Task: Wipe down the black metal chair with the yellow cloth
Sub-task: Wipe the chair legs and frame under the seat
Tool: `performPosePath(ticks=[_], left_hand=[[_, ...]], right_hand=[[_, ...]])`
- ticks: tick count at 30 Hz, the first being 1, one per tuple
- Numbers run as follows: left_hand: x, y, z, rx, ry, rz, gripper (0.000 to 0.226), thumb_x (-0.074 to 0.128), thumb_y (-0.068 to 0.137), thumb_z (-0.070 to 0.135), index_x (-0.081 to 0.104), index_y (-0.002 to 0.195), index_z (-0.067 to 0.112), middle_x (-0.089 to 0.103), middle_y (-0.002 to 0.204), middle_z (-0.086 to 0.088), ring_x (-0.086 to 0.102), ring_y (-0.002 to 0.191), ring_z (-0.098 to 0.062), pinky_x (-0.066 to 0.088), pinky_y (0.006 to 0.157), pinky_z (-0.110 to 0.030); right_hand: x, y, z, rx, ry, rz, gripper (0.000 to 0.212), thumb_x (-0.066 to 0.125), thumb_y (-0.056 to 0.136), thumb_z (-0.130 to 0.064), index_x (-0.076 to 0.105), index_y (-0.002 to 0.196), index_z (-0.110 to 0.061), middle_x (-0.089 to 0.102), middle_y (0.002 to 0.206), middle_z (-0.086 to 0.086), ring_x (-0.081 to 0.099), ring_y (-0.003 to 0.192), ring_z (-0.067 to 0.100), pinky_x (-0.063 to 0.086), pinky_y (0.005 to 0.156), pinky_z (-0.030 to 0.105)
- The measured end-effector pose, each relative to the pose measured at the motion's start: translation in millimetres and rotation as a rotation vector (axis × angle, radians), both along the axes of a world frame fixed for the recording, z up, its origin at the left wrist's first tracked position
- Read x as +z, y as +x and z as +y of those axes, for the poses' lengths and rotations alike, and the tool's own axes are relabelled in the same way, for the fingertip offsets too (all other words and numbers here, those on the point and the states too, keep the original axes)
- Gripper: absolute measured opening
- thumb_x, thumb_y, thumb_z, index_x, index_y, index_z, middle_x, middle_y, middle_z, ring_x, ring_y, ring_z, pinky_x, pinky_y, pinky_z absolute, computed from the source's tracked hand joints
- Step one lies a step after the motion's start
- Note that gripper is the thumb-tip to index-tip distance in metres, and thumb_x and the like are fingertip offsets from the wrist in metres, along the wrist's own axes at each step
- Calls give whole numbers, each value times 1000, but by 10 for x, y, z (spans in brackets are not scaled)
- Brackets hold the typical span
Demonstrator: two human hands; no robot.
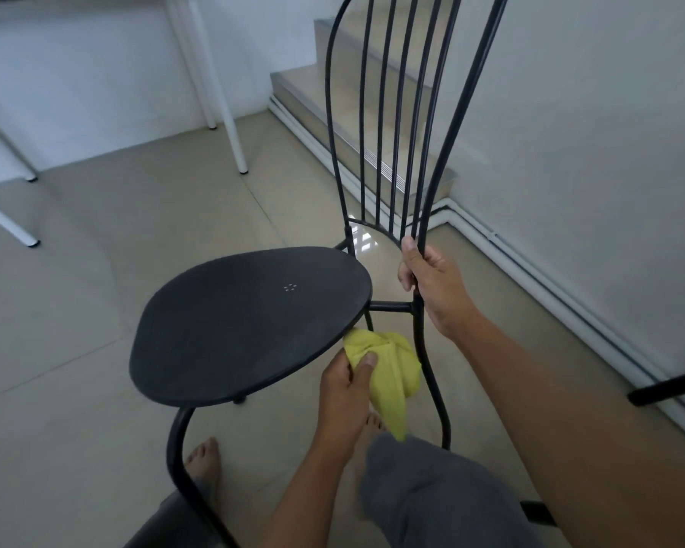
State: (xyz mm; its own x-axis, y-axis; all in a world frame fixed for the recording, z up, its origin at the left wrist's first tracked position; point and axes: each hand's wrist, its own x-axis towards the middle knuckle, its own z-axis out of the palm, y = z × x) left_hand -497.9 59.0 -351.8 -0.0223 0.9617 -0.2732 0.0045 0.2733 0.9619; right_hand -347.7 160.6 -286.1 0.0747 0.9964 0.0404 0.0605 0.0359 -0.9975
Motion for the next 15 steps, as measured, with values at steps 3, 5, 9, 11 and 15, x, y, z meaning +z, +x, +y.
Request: performPosePath(ticks=[3, 5, 9, 11, 15], left_hand=[[121, -151, -277, 143, -115, -198, 20, 52, 101, 23, 68, 110, 14, 75, 103, -2, 70, 99, -19, 59, 81, -34], [219, -210, -439, 242, -182, -337, 24, 48, 102, 22, 65, 115, 10, 74, 107, -7, 70, 102, -22, 59, 83, -37], [452, -276, -682, 416, -268, -562, 28, 44, 103, 22, 61, 117, 4, 73, 111, -13, 70, 102, -24, 58, 86, -38], [539, -278, -790, 504, -301, -638, 30, 44, 103, 24, 60, 115, 2, 72, 110, -17, 69, 99, -24, 60, 82, -35], [701, -277, -953, 654, -331, -687, 28, 43, 104, 23, 62, 100, 3, 71, 97, -12, 67, 87, -19, 55, 78, -35]], right_hand=[[19, -37, -129, -76, -19, 22, 44, 54, 94, -49, 63, 74, -11, 54, 70, 4, 49, 72, 16, 45, 75, 25], [-14, -49, -215, -142, -40, 6, 46, 54, 99, -41, 65, 86, 1, 54, 79, 6, 49, 78, 14, 44, 75, 25], [-26, -94, -408, -218, -86, -44, 46, 53, 97, -49, 66, 89, -5, 48, 85, 8, 44, 77, 14, 40, 71, 30], [-25, -107, -489, -256, -85, -52, 41, 55, 89, -61, 60, 71, -25, 40, 85, 7, 40, 69, 11, 38, 68, 28], [-87, -90, -574, -386, -128, -87, 23, 62, 87, -53, 50, 88, -32, 46, 86, 9, 46, 68, 16, 50, 66, 41]])
